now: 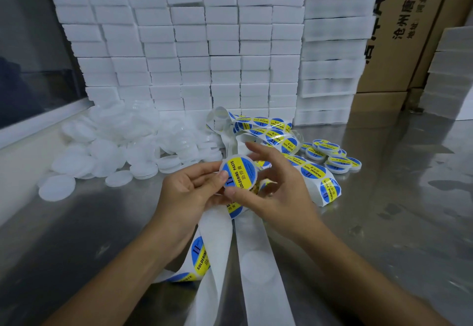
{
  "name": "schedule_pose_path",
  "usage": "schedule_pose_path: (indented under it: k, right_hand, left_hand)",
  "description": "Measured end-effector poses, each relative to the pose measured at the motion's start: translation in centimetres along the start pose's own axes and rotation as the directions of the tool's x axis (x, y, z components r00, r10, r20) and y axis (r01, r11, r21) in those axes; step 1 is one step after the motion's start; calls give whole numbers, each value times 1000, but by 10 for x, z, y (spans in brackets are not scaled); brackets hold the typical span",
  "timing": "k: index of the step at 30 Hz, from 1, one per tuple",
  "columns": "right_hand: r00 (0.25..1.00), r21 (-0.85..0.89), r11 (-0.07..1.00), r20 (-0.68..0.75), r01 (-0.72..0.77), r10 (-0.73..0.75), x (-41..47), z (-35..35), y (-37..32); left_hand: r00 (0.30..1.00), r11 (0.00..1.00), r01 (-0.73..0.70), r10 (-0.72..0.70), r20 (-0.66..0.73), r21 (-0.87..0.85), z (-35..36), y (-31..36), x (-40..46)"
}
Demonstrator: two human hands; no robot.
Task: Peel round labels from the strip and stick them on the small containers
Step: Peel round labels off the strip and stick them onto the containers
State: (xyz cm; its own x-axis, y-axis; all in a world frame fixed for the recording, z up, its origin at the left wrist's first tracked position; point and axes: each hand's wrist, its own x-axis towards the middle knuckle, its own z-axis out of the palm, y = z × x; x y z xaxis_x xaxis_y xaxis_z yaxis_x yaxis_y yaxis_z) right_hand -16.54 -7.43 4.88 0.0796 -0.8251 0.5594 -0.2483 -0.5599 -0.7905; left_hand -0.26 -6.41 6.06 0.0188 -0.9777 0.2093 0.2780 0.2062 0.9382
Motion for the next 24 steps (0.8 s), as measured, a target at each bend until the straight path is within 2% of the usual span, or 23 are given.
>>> schedule_pose_path:
  k: [2,7,9,11,13,15,19,24]
  right_hand:
    - [988,-178,971,28,156,-154,0,-2,1]
    - [944,-329,891,10,314,-329,3,-8,0]
    - [931,-354,880,-62,316,-359,4,-14,0]
    - [930,-355,903,-179,243,-320,10,-27,4]
    - [925,-364,922,-289,133,-248,18,-47,14]
    - [909,-377,926,-393,-18,-142,27,-70,32]
    - [869,-442,847,-493,-297,47,52,-107,73]
    - [921,-692,634,-381,-345,84,72,-133,106]
  left_hand:
    - [1000,1000,5,-5,2,-1,1,0,0]
    - [1000,1000,2,-2,1,4,1,0,0]
    - [998,995,-65,65,-1,70,1,0,-1]
    - [975,952,-196,215,-59,235,-3,-2,2]
    - [917,846,-303,384,-108,439,-8,-4,6]
    - [874,711,-317,476,-97,627,-13,-8,9]
    - [881,515,-154,457,-119,843,-21,-9,10]
    - [912,226,14,396,-104,974,-22,-7,7]
